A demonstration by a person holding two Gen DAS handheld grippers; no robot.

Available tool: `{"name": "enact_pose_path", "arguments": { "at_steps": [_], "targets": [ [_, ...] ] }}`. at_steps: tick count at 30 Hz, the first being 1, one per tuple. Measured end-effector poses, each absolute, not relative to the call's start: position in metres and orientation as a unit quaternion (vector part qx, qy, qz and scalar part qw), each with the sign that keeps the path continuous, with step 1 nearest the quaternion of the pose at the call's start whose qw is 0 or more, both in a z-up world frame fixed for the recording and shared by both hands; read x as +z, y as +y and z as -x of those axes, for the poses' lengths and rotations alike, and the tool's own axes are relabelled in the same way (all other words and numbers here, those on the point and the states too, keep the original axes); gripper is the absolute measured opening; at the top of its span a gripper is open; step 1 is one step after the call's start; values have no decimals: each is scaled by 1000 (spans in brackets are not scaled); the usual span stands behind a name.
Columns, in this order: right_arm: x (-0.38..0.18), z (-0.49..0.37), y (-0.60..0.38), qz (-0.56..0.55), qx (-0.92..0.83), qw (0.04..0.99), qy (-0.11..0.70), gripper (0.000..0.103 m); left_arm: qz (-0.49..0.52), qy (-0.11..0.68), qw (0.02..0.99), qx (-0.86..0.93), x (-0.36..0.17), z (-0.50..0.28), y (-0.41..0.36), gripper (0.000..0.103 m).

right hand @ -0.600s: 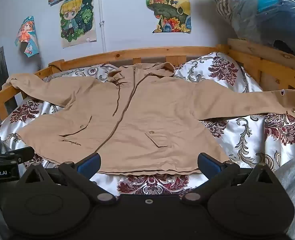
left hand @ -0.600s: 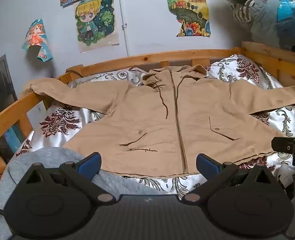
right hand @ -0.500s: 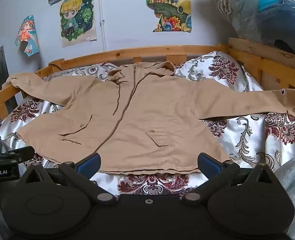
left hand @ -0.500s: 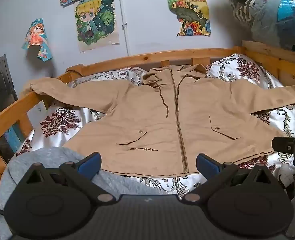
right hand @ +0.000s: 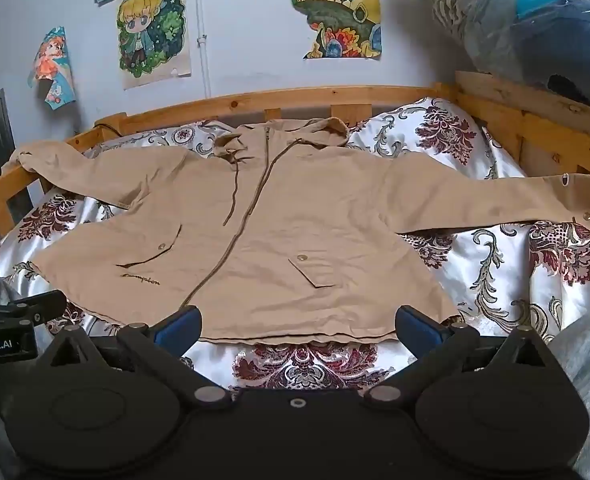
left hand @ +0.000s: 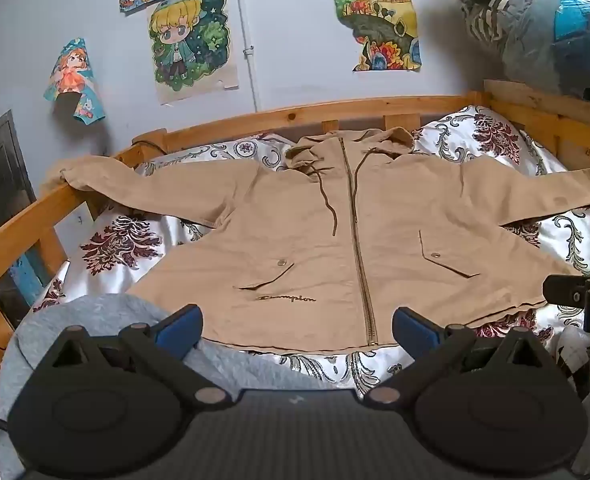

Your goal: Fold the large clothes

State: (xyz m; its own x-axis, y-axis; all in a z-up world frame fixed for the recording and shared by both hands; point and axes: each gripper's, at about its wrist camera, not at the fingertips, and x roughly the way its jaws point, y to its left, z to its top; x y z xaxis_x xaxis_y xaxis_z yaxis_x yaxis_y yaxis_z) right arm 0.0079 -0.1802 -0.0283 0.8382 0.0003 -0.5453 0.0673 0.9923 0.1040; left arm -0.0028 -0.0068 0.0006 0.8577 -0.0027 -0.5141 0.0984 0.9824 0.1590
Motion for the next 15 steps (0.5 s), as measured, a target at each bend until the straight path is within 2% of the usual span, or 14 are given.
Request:
{"name": "enact_pose_path", "arguments": {
  "at_steps": [15],
  "targets": [
    [-25,-8,-182,-66,-20,956,285,102,-93,266,959,-26,2,0,-3,103]
  ]
}}
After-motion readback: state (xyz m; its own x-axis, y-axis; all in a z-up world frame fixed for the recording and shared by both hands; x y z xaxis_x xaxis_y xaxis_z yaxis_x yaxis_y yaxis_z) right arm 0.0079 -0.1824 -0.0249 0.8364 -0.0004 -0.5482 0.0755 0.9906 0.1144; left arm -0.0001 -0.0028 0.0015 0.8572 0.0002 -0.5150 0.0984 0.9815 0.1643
